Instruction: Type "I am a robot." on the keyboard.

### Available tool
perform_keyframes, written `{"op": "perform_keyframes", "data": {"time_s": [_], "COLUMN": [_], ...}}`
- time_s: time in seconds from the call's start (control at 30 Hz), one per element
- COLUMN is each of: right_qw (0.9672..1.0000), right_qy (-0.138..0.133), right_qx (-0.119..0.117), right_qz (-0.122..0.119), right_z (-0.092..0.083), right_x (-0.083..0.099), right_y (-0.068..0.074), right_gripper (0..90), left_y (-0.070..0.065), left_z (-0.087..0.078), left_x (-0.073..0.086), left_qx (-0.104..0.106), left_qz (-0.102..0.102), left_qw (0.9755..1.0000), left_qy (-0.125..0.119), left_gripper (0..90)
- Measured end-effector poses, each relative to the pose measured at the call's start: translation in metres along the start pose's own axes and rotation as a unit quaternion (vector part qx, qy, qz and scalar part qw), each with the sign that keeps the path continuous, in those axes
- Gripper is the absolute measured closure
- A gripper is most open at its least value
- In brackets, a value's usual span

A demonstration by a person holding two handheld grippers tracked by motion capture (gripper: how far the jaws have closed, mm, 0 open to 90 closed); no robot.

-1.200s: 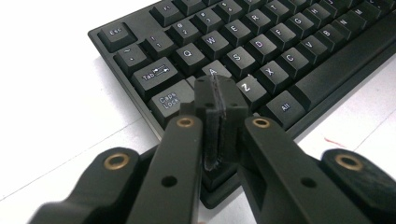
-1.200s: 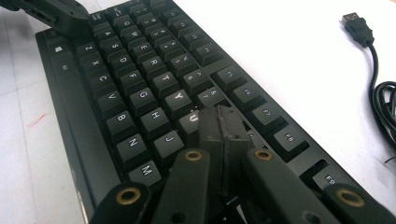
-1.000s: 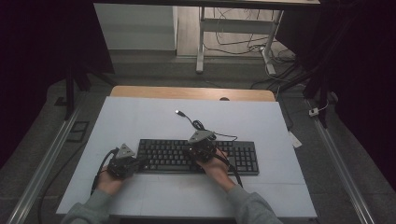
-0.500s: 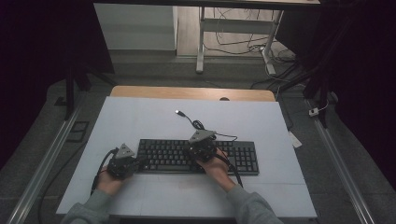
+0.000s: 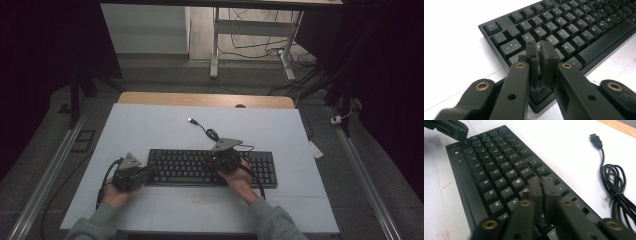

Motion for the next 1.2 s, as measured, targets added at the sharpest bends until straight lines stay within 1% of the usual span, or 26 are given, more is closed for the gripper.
{"op": "perform_keyframes", "data": {"time_s": [0.03, 0.07, 0.1, 0.13, 0.17, 0.23, 0.27, 0.3, 0.43, 0.6, 0.7, 0.97, 1.2], "right_qw": [1.0, 1.0, 1.0, 0.9999, 0.9999, 0.9999, 0.9999, 0.9999, 0.9999, 0.9998, 0.9998, 0.9997, 0.9994], "right_qy": [0.0, -0.005, -0.005, -0.008, -0.008, -0.006, -0.01, -0.01, -0.013, -0.013, -0.014, -0.015, -0.018], "right_qx": [0.003, 0.005, 0.005, 0.007, 0.007, 0.008, 0.009, 0.009, 0.011, 0.013, 0.013, 0.017, 0.025], "right_qz": [0.0, -0.001, -0.001, -0.004, -0.004, -0.004, -0.005, -0.005, 0.0, 0.004, 0.007, 0.007, 0.016], "right_z": [-0.002, -0.005, -0.005, -0.008, -0.008, -0.013, -0.017, -0.017, -0.028, -0.036, -0.04, -0.048, -0.058], "right_x": [0.001, 0.001, 0.001, 0.003, 0.003, 0.005, 0.008, 0.008, 0.012, 0.018, 0.02, 0.026, 0.034], "right_y": [0.0, 0.0, 0.0, 0.0, 0.0, 0.0, 0.0, 0.0, -0.001, -0.002, -0.002, -0.002, -0.004], "right_gripper": [75.0, 67.7, 67.7, 62.8, 62.8, 60.2, 58.2, 58.2, 55.5, 54.5, 54.3, 54.1, 54.1], "left_y": [0.0, 0.0, 0.001, 0.001, 0.002, 0.003, 0.003, 0.003, 0.004, 0.005, 0.006, 0.007, 0.008], "left_z": [0.0, 0.0, -0.001, -0.001, -0.001, -0.002, -0.001, -0.001, -0.001, -0.001, 0.0, -0.001, -0.002], "left_x": [0.0, 0.0, 0.0, 0.0, 0.0, -0.001, -0.001, 0.0, 0.0, 0.0, 0.001, 0.002, 0.002], "left_qx": [0.0, 0.001, 0.002, 0.002, 0.003, 0.004, 0.004, 0.004, -0.001, -0.006, -0.006, -0.01, -0.01], "left_qz": [-0.001, -0.002, -0.004, -0.005, -0.007, -0.011, -0.013, -0.015, -0.02, -0.023, -0.024, -0.026, -0.027], "left_qw": [1.0, 1.0, 1.0, 1.0, 1.0, 0.9999, 0.9999, 0.9999, 0.9998, 0.9997, 0.9997, 0.9996, 0.9996], "left_qy": [-0.001, -0.002, -0.003, -0.005, -0.005, -0.007, -0.007, -0.007, -0.007, -0.005, -0.004, -0.004, -0.004], "left_gripper": [82.2, 79.6, 79.6, 75.3, 75.3, 71.2, 65.7, 65.7, 56.1, 50.8, 49.6, 47.5, 46.4]}}
Point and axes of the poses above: each handheld gripper's, and its own axes: z roughly forward along the jaws, x roughly out of its underside, y roughly to its left, the point moved 4 cm from there along z, roughly forward along the jaws, and after that the axes turned 15 degrees about -x, right-handed, at the moved point
